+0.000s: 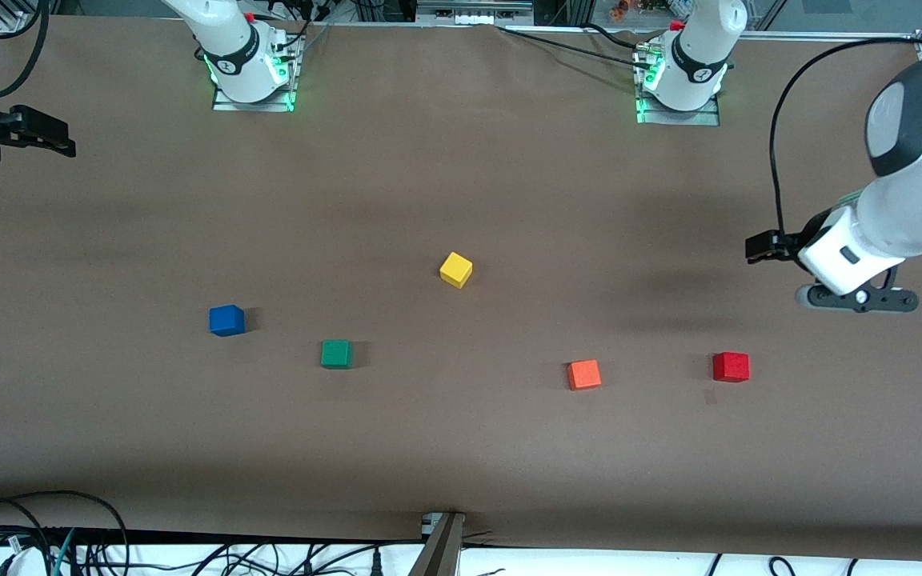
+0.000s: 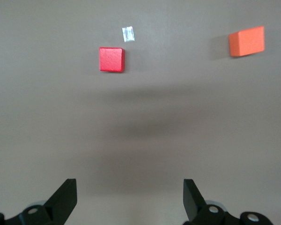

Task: Pass red block to right arm, stack on blue
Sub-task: 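Move the left gripper down over the red cube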

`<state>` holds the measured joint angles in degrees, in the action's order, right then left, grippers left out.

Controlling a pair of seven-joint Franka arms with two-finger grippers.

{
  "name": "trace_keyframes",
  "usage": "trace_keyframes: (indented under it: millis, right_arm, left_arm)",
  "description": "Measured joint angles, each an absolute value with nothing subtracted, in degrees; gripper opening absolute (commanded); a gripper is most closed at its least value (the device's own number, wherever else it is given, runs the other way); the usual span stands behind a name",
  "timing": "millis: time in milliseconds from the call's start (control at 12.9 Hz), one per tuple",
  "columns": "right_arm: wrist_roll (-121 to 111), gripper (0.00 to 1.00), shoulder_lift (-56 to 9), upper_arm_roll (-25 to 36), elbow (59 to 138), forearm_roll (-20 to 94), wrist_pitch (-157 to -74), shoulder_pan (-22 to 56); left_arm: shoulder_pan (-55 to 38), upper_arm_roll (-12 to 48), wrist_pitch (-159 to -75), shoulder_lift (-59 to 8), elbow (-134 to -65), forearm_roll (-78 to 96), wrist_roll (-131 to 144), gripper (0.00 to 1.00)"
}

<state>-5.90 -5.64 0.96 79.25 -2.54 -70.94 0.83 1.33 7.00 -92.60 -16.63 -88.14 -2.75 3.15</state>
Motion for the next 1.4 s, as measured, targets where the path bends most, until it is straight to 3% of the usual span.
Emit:
trace_keyframes:
  millis: [620,1163,1396]
  right_arm:
    - [-5.90,1.00,-5.71,0.98,79.06,-2.54,-70.94,0.83]
    - [-5.90,1.00,-5.74,0.99,79.00,-2.54,-70.94,0.82]
    - [-5.90,1.00,-5.74,0.99,79.01,-2.54,-70.94,0.82]
  left_arm:
    - [3.59,5.94,-117.66,-32.78,-88.42,-4.53,-1.04,1.00]
    - [5.77,5.89,-134.18,-39.72,-91.45,-9.39,-3.07,1.00]
    - [5.96,6.07,-136.76,-40.42,-93.47,-9.38,-3.03,1.00]
